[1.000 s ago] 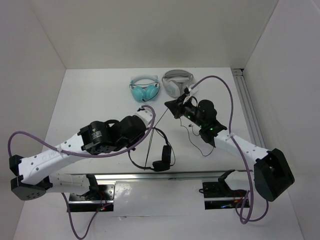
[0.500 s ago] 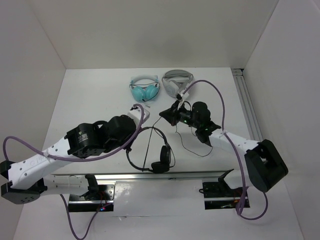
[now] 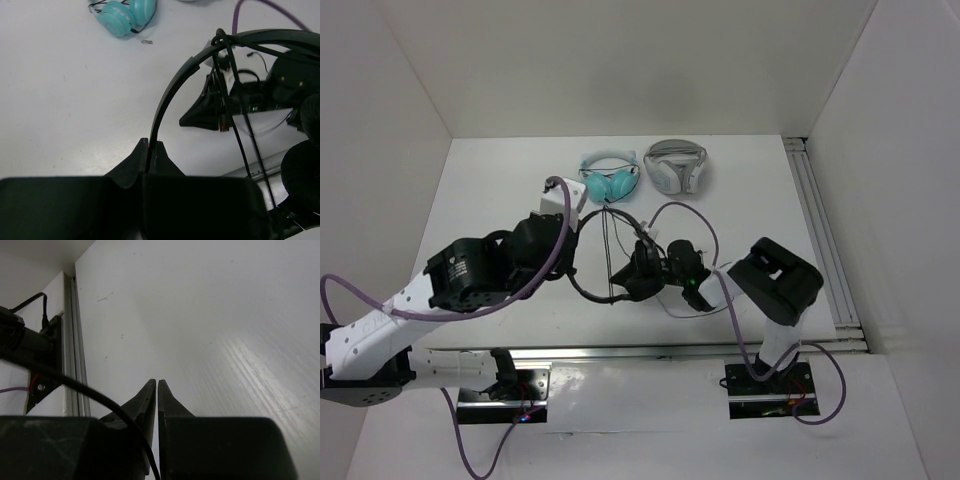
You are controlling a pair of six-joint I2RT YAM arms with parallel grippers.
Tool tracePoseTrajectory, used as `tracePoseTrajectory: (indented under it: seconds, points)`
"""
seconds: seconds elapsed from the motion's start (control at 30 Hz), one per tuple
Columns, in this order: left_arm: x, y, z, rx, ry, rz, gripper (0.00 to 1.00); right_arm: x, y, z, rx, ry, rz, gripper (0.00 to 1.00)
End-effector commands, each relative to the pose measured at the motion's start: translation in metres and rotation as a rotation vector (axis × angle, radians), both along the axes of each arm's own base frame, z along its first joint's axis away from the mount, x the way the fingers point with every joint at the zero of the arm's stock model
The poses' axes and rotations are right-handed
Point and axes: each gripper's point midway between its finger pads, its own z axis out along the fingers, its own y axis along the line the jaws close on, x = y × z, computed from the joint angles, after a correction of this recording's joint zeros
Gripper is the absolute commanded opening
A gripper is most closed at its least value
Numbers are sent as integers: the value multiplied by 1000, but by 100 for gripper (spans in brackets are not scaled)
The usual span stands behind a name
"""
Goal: Wrap the headphones
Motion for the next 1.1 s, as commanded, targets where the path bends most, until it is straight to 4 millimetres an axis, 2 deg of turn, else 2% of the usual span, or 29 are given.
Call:
tracePoseTrajectory:
  seconds: [0.0,0.07,0.13,0.27,0.37,0.4,0.43,0.47,0.53,0.57,0.63,0.67,0.7,0.73,0.77,0.8,0.87,0.9,0.93,0.97,1.0,1.03,1.07]
  points:
    - [17,12,44,-165,-105,205,0,-10,17,16,146,-19,67,12]
    - [20,29,45,-129,-123,289,0,-12,16,7,147,-8,67,17]
    - [22,32,50,-141,-128,336,0,-18,16,-2,153,16,74,22]
    - [30,37,59,-145,-144,383,0,-32,5,-21,122,49,68,22]
    - [42,48,59,-131,-139,409,0,-38,-5,-24,107,50,49,5]
    - [45,51,65,-143,-154,412,0,-37,-7,-19,111,32,35,2]
    - [49,53,61,-131,-146,416,0,-42,-9,-20,104,39,36,1]
    - [55,68,60,-127,-148,463,0,-48,-14,-24,85,40,19,1]
    - [65,73,58,-121,-142,450,0,-58,-16,-21,71,16,13,0]
    - [67,80,62,-132,-148,454,0,-60,-20,-25,45,18,-12,0]
    - [79,96,57,-117,-133,484,0,-64,-20,-18,30,-22,-27,0]
    - [84,101,56,-122,-134,497,0,-73,-17,-25,-15,-12,-34,0]
    - [94,114,49,-110,-119,535,0,-92,-13,-26,-67,-35,-5,0]
    - [94,114,48,-110,-119,535,0,-87,-14,-26,-71,-39,-34,0]
    - [102,120,44,-117,-108,557,0,-92,-13,-27,-92,-58,-33,0]
    - [103,124,37,-103,-91,562,0,-107,-11,-26,-115,-54,-9,0]
    - [112,129,30,-109,-80,582,0,-110,-6,-16,-122,-82,-23,0]
    - [114,128,27,-103,-74,582,0,-112,-5,-1,-103,-109,-27,0]
    - [116,129,20,-89,-66,591,0,-126,-4,-5,-144,-117,-1,0]
    - [119,131,12,-73,-49,601,0,-123,-5,2,-151,-141,-48,0]
    - [120,133,10,-67,-54,612,0,-126,-3,26,-111,-181,-60,0]
    - [120,135,4,-40,-46,618,0,-140,-3,25,-148,-195,-36,0]
    - [123,139,1,-25,-42,638,0,-136,-3,40,-141,-221,-92,0]
